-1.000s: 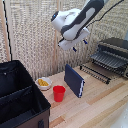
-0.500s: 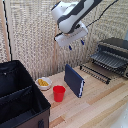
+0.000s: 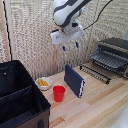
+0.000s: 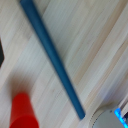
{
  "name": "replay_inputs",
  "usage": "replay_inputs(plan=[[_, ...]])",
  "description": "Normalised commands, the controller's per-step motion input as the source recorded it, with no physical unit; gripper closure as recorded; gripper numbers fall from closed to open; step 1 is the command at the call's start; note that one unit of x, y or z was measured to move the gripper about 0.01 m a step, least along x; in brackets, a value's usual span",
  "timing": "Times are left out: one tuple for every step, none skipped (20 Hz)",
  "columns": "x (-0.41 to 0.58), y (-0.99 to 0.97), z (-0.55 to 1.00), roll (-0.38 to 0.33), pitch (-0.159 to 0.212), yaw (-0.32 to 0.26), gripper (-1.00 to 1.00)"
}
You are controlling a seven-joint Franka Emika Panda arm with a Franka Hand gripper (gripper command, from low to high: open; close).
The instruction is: Gently stretch your hand towards the oven tray's handle, obtaining a firm grip, and draw it cautiously out of the oven. Transition your grip to the hot dog bowl, gingerly seizing the edge, and elevate it from the surface. Hover the bowl over the tray, delicately lower it, and temper your grip, establishing the bowl's equilibrium.
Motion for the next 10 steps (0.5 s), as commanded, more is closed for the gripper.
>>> replay_inputs(plan=[[0.109, 0.7, 0.04, 0.222, 0.0, -0.063, -1.0], [0.129, 0.69, 0.0, 0.192, 0.014, -0.054, -1.0], [0.126, 0.65, 0.0, 0.173, 0.02, -0.048, -1.0], [0.114, 0.61, -0.01, 0.146, 0.031, -0.036, -1.0], [0.109, 0.57, -0.06, 0.104, 0.041, -0.021, -1.0], [0.089, 0.47, -0.08, 0.077, 0.044, -0.004, -1.0], [0.077, 0.33, -0.12, 0.064, 0.042, 0.0, -1.0], [0.086, 0.24, -0.11, 0.031, 0.045, 0.0, -1.0], [0.111, 0.19, -0.13, 0.023, 0.04, 0.0, -1.0], [0.103, 0.11, -0.17, 0.038, 0.031, 0.0, -1.0]])
